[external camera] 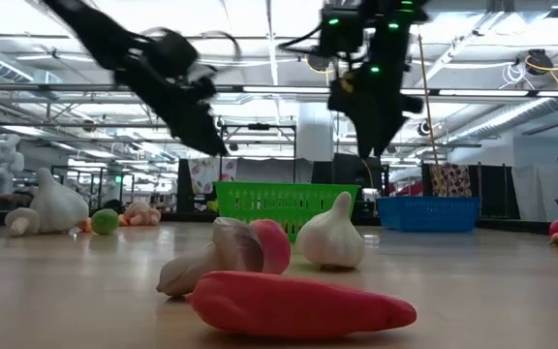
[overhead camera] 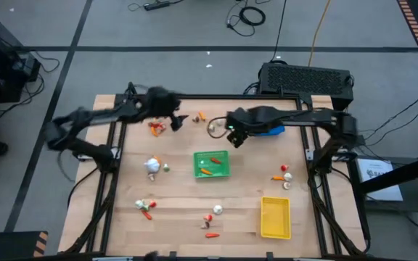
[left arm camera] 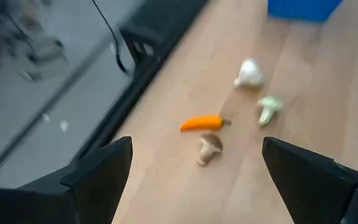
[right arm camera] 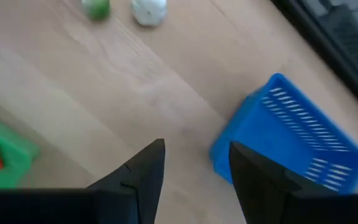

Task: Sort produce into baskets
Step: Put the yellow chili pepper into the green bin

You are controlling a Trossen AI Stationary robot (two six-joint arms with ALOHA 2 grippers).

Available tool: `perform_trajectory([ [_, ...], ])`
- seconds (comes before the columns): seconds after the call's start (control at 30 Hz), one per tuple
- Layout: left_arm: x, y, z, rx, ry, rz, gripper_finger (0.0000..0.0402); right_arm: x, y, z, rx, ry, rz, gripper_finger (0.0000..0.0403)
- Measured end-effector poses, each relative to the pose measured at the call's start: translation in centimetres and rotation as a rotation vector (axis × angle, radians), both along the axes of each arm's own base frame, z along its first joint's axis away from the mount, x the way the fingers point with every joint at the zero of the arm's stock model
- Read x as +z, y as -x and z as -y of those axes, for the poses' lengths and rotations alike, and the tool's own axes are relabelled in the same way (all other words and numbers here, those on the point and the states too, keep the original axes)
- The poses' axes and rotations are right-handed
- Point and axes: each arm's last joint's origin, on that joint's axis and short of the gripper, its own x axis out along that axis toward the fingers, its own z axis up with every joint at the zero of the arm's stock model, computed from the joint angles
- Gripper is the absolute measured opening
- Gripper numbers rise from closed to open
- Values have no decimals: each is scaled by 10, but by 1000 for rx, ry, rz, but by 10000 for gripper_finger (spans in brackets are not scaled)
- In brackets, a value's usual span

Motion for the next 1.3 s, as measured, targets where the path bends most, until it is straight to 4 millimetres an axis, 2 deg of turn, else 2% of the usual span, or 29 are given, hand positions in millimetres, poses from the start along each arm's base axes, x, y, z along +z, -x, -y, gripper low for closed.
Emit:
perform_trajectory([
  [0.07,-2,-20,-18,-57,20,-89,365,-2,13,-3,6,-10,110,171],
  [0.27,-29,-74,-53,-252,139,-389,365,-3,33,-10,100,-15,386,171],
  [0.5,-39,-110,-78,-305,168,-425,365,-12,48,-15,134,3,434,171],
  [0.63,-44,-120,-84,-288,152,-449,365,-22,53,-16,143,-2,397,171],
  [0.9,-73,-132,-94,-284,221,-535,365,-25,53,-15,167,15,410,171],
  [1.3,-75,-130,-89,-453,171,-614,365,-23,52,-7,166,46,431,171],
])
